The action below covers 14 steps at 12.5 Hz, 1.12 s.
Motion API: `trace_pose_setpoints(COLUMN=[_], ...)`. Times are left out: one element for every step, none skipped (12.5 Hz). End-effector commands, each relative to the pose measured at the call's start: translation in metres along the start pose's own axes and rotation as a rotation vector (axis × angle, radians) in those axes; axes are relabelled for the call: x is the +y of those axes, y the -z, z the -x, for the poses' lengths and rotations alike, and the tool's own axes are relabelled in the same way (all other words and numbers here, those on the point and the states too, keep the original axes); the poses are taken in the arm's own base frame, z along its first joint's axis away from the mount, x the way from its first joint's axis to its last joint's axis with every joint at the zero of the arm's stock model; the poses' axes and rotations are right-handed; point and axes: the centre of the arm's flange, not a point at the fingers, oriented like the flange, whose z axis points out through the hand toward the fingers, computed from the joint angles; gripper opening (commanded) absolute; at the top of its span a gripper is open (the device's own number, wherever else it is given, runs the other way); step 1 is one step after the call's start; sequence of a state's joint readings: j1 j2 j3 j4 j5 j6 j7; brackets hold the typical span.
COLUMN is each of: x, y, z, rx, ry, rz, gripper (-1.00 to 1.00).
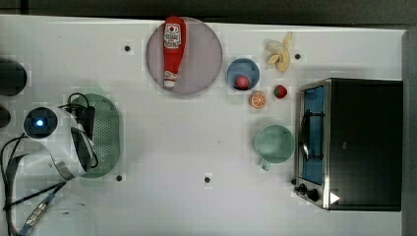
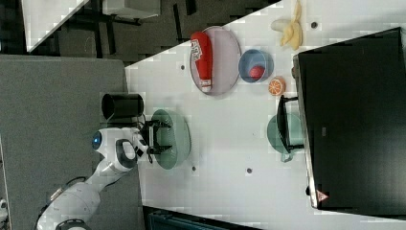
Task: Drag strainer right to left.
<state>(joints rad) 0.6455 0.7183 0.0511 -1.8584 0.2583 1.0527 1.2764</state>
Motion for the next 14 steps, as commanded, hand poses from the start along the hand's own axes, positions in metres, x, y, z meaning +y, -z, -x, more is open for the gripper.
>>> trace_pose_setpoints(x=[0.016,0.012,0.005,-0.003,-0.01,-0.018,-0.029,-0.04,-0.05,-0.057,-0.063,-0.064,-0.061,-0.054], y=[0.003,0.009,0.023,0.043,0.069,0.103,0.145,0.189,0.236,0.281,0.327,0.371,0.411,0.444], z=[0.031,0.028,0.024,0.018,0.011,0.003,-0.009,-0.028,-0.054,-0.087,-0.123,-0.161,-0.202,-0.244], rx=[-0.031,-0.028,-0.024,-0.012,0.0,0.01,0.009,0.012,0.012,0.015,0.018,0.025,0.051,0.089], ry=[-0.006,-0.006,0.019,0.065,0.13,0.199,0.274,0.347,0.421,0.471,0.501,0.522,0.533,0.559], rz=[-0.005,-0.013,-0.032,-0.031,-0.022,-0.01,-0.022,-0.028,-0.04,-0.047,-0.066,-0.084,-0.089,-0.08], gripper=[1.0,1.0,1.0,1.0,1.0,1.0,1.0,1.0,1.0,1.0,1.0,1.0,1.0,1.0])
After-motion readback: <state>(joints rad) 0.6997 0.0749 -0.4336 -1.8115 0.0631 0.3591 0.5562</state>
